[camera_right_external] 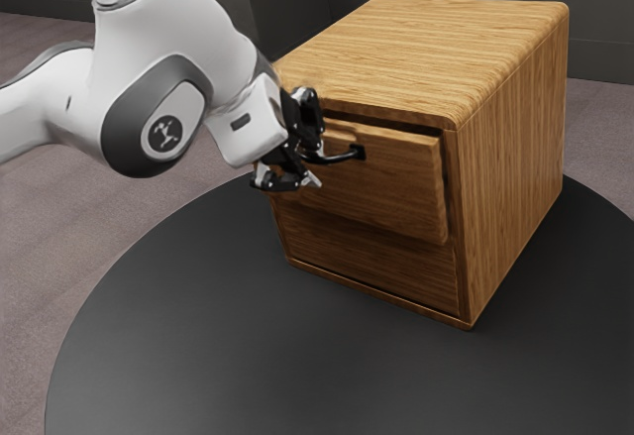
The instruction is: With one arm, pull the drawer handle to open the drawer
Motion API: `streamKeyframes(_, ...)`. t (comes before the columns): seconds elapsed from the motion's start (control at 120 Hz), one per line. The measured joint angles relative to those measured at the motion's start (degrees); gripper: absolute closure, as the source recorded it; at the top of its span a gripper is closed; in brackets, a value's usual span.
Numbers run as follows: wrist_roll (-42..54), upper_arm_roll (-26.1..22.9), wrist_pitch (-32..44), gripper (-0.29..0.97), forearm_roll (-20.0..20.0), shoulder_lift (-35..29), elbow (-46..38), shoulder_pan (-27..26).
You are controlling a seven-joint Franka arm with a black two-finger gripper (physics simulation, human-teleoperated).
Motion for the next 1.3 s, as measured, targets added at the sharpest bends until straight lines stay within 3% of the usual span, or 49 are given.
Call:
streamKeyframes(0.358, -0.66, -1.03, -0.11, 0.76, 0.03, -10.38, -9.35, 0.04)
streamKeyframes(0.683, -1.56, -1.00, 0.19, 0.65, 0.03, -17.84, -16.91, -0.24)
streamKeyframes(1.3, -3.22, -1.00, -1.56, 0.66, -0.01, -26.54, -24.13, -0.22)
